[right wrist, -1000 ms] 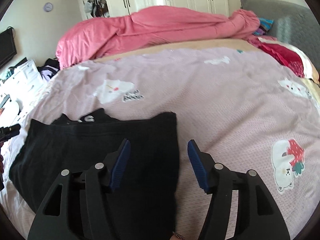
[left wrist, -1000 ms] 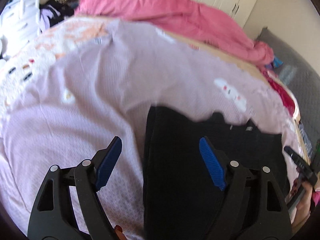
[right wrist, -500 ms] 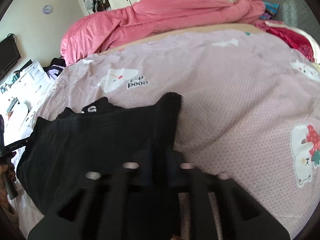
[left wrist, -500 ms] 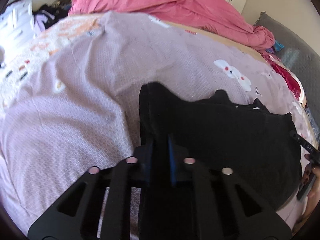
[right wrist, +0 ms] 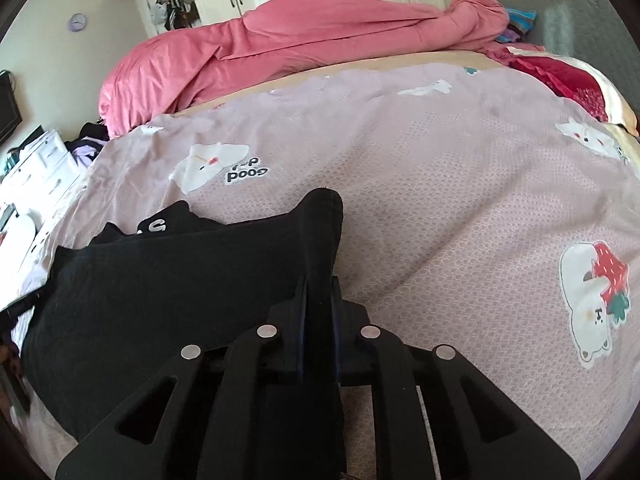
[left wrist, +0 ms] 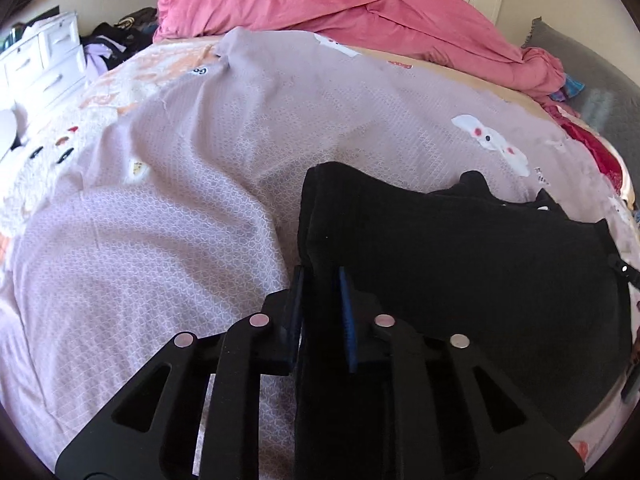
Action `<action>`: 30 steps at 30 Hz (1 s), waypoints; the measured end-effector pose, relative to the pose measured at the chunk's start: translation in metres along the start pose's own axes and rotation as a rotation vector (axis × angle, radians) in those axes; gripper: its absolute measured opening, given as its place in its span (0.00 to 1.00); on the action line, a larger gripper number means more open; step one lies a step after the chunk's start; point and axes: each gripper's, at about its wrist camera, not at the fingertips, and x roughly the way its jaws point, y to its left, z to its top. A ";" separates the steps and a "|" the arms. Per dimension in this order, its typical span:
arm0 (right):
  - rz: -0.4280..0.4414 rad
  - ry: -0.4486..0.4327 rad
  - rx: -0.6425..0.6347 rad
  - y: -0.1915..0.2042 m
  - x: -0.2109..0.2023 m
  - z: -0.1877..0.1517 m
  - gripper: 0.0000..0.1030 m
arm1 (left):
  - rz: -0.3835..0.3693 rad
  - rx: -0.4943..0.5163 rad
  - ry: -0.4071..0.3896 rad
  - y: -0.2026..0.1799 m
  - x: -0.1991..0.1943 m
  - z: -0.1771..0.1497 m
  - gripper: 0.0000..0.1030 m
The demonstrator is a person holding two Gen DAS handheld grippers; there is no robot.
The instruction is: Fold small clothes
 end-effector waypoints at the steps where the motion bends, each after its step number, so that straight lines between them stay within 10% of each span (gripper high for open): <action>1: -0.016 0.001 -0.004 0.001 -0.001 0.000 0.18 | 0.008 0.009 -0.004 -0.002 -0.003 0.001 0.13; 17: 0.015 -0.097 -0.107 0.041 -0.061 -0.017 0.53 | -0.035 0.042 -0.033 -0.021 -0.050 -0.008 0.47; 30: 0.052 0.117 -0.153 0.073 -0.047 -0.071 0.55 | -0.032 0.094 0.090 -0.033 -0.046 -0.051 0.62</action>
